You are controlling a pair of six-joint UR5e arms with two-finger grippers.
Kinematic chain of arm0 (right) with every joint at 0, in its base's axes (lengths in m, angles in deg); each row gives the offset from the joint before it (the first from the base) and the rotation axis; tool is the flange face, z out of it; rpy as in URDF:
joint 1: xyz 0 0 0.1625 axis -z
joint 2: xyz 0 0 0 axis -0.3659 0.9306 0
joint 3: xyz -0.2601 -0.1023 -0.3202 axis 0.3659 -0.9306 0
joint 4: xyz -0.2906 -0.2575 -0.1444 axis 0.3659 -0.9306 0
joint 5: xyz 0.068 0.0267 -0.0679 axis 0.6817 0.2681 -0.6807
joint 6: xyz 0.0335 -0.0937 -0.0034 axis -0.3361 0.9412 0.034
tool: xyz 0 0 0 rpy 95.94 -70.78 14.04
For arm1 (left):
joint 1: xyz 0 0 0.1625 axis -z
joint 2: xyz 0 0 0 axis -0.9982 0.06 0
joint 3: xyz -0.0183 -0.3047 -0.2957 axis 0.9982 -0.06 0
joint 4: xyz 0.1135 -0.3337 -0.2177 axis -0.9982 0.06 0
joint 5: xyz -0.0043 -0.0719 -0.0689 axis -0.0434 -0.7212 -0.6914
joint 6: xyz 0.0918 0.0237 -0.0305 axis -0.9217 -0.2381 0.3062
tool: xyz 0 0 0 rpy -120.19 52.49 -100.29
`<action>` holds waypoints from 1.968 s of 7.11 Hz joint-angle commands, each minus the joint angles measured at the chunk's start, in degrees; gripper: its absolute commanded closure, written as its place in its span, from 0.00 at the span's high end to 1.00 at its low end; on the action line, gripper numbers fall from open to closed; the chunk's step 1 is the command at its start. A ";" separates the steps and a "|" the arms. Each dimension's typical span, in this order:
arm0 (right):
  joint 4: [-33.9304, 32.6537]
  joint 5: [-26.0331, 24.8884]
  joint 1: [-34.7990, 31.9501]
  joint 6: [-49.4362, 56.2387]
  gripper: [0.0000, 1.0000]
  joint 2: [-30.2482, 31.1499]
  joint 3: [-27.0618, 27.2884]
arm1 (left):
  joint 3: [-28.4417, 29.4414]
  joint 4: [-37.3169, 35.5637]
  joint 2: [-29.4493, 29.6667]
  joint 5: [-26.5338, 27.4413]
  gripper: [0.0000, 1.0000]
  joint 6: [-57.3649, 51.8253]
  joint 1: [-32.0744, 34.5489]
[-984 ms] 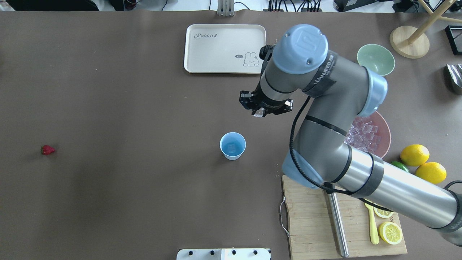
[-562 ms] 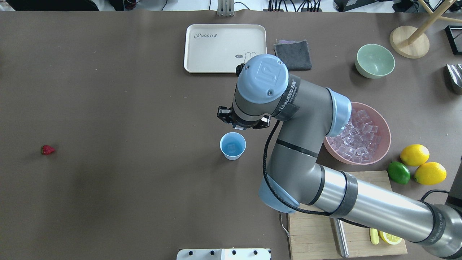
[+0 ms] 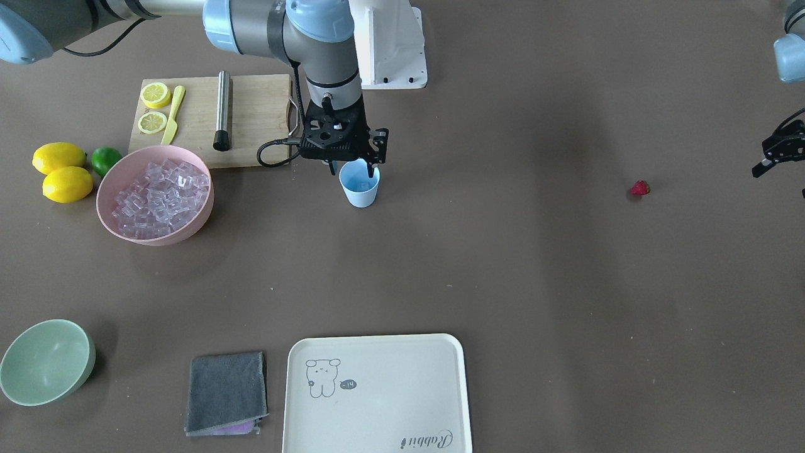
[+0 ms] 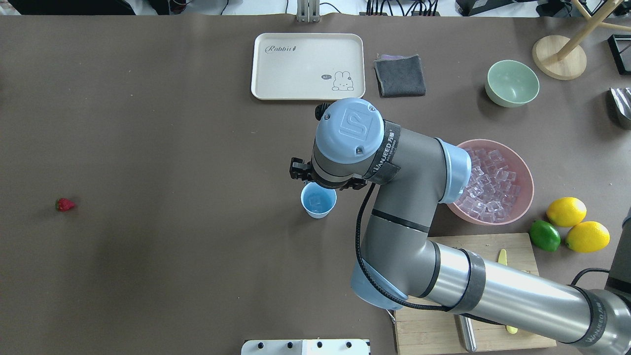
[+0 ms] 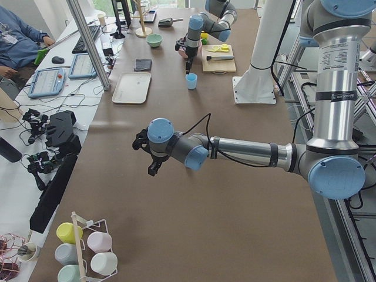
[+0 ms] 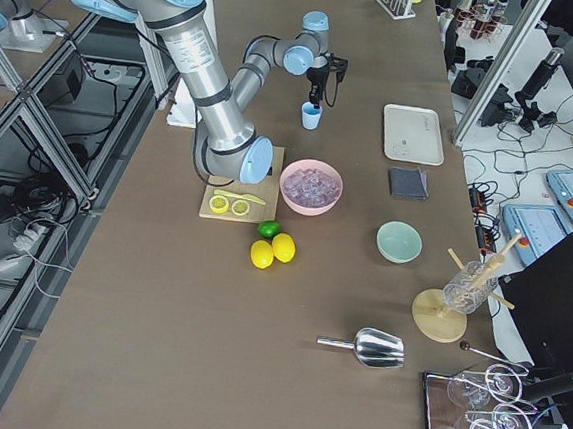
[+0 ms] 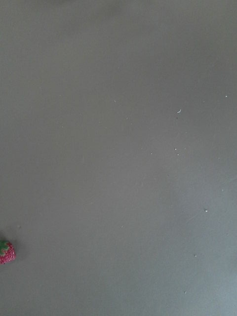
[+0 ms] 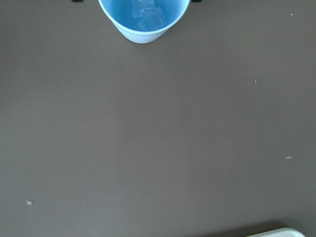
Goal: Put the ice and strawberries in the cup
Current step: 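Carry the ice cube over the blue cup and open the right gripper, then move the right gripper back to the pink ice bowl, then grasp a third ice cube in the pink bowl with the right gripper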
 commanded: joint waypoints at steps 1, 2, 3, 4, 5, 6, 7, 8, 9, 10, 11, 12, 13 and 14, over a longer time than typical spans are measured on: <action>0.05 2.13 -3.10 5.51 1.00 3.27 2.82 | 0.01 0.00 0.00 0.00 0.99 0.00 -0.01; 0.66 5.97 -6.86 11.04 1.00 6.87 3.44 | 0.01 0.00 0.00 0.00 0.99 0.00 -0.01; 1.79 6.97 -8.99 16.92 1.00 11.95 6.14 | -0.08 0.09 -0.26 -0.09 0.99 0.00 -0.01; 6.68 8.28 -10.75 18.46 1.00 17.74 8.00 | -0.08 0.09 -0.35 -0.09 0.99 -0.09 -0.01; 12.56 11.69 -13.29 20.91 1.00 22.59 8.10 | 0.00 0.87 -0.44 0.00 0.99 -0.09 -0.10; 13.40 13.64 -15.93 24.24 1.00 25.94 8.28 | -0.08 0.97 -0.44 0.00 0.99 -0.09 -0.10; 14.02 13.57 -17.35 24.88 0.94 29.54 8.98 | -0.08 1.06 -0.44 0.00 0.99 -0.09 -0.02; 17.50 13.92 -19.10 24.46 0.92 35.06 10.46 | -0.08 1.06 -0.44 0.00 0.99 -0.09 -0.10; 21.89 14.01 -19.99 23.75 0.91 40.07 11.26 | -0.17 1.06 -0.44 0.00 0.99 -0.09 -0.10; 22.72 13.58 -20.00 21.22 0.89 40.65 10.75 | -0.17 1.06 -0.44 0.00 0.99 0.00 -0.10; 22.81 13.31 -19.91 19.28 0.84 40.65 10.65 | -0.26 1.06 -0.44 0.00 0.99 -0.09 -0.28; 22.81 13.13 -19.74 19.27 0.75 40.04 9.87 | -0.26 1.06 -0.44 0.00 0.99 0.00 -0.37; 22.81 12.09 -19.65 19.27 0.74 39.34 8.82 | -0.17 1.06 -0.44 0.00 0.99 -0.09 -0.37; 22.90 11.90 -19.12 19.35 0.73 39.42 9.33 | -0.26 1.14 -0.52 0.00 0.99 0.00 -0.45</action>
